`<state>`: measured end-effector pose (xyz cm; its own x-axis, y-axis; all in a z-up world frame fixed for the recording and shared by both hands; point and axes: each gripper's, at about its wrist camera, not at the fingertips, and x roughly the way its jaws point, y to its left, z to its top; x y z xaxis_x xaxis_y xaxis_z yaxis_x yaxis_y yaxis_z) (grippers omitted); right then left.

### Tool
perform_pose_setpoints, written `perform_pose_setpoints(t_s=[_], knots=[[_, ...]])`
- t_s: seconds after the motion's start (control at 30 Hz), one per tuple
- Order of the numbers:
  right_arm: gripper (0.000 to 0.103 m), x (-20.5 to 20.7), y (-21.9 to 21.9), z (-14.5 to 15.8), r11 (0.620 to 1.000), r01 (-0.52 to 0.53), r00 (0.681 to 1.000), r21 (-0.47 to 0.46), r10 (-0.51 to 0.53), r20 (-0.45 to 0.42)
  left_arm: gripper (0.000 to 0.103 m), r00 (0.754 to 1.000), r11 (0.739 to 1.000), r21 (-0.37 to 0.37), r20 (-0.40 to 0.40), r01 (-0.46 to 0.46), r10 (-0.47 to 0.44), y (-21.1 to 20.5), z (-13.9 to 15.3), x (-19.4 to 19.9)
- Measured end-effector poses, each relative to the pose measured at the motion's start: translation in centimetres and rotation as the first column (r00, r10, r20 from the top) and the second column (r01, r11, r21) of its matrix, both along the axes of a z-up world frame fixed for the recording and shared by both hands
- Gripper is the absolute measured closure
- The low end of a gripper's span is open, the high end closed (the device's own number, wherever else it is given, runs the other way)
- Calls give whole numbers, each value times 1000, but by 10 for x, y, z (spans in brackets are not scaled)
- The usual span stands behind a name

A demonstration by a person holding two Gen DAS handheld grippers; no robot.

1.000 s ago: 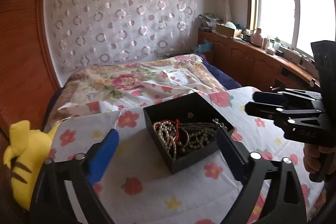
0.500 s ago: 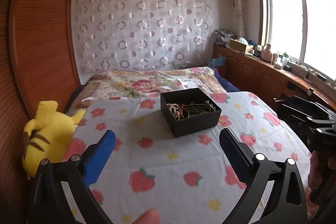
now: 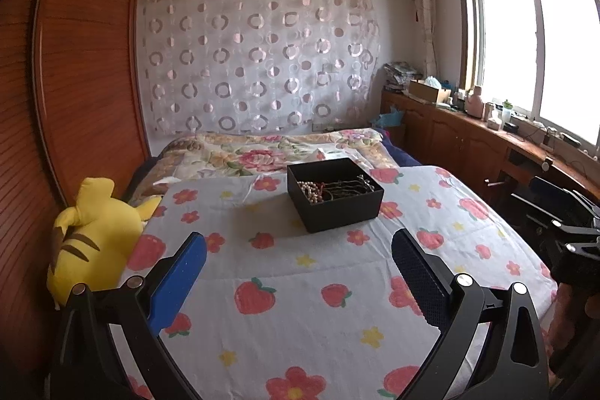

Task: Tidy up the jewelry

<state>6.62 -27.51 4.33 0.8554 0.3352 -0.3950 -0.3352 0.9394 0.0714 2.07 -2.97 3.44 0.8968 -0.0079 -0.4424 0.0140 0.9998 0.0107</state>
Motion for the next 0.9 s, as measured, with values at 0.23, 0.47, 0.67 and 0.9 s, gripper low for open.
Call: perform_pose_setpoints(t_s=[0.23,0.47,0.67,0.9], knots=[[2,0,0,-4,1000,9,1000,4,-9,-5,8,1000,1000,-4,2,-3,3,-2,-1,-6],[2,0,1,-5,1000,7,1000,0,-7,-6,8,1000,1000,-17,-5,-20,20,-2,-2,-5],[2,0,1,-6,1000,7,1000,3,-7,-6,8,1000,999,-18,-6,-27,27,0,-3,-4],[2,0,2,-7,1000,9,1000,-2,-9,-8,8,1000,999,-20,-5,-27,27,2,-2,-3]])
